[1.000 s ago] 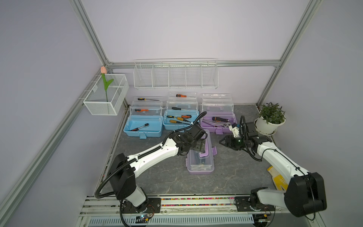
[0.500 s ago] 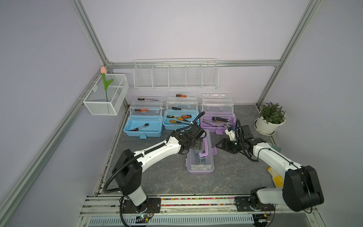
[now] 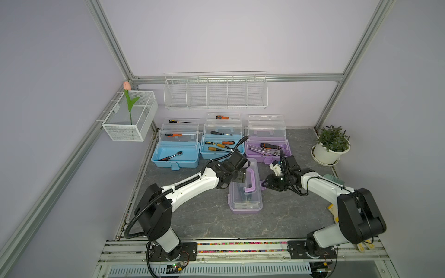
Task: Close toolboxes
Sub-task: Fasten the toolbox latch on the toolbox.
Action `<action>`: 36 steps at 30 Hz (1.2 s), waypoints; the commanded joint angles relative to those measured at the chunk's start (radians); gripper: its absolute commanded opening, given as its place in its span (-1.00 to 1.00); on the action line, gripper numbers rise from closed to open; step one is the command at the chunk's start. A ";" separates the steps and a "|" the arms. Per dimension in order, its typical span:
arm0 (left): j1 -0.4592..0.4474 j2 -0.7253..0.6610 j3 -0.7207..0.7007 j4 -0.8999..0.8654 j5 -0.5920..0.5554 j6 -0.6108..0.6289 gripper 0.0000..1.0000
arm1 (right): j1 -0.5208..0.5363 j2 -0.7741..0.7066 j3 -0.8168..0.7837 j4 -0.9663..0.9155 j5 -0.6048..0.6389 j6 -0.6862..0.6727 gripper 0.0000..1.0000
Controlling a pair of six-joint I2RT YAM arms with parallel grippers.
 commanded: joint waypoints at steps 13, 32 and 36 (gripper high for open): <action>0.002 -0.009 -0.039 -0.089 0.003 0.003 0.58 | 0.016 0.026 0.054 -0.058 0.053 -0.035 -0.50; 0.002 -0.037 -0.042 -0.101 -0.022 0.012 0.59 | 0.016 -0.063 0.106 -0.162 0.081 -0.062 -0.77; 0.002 -0.040 -0.046 -0.099 -0.022 0.012 0.59 | 0.017 -0.079 0.105 -0.157 0.056 -0.060 -0.69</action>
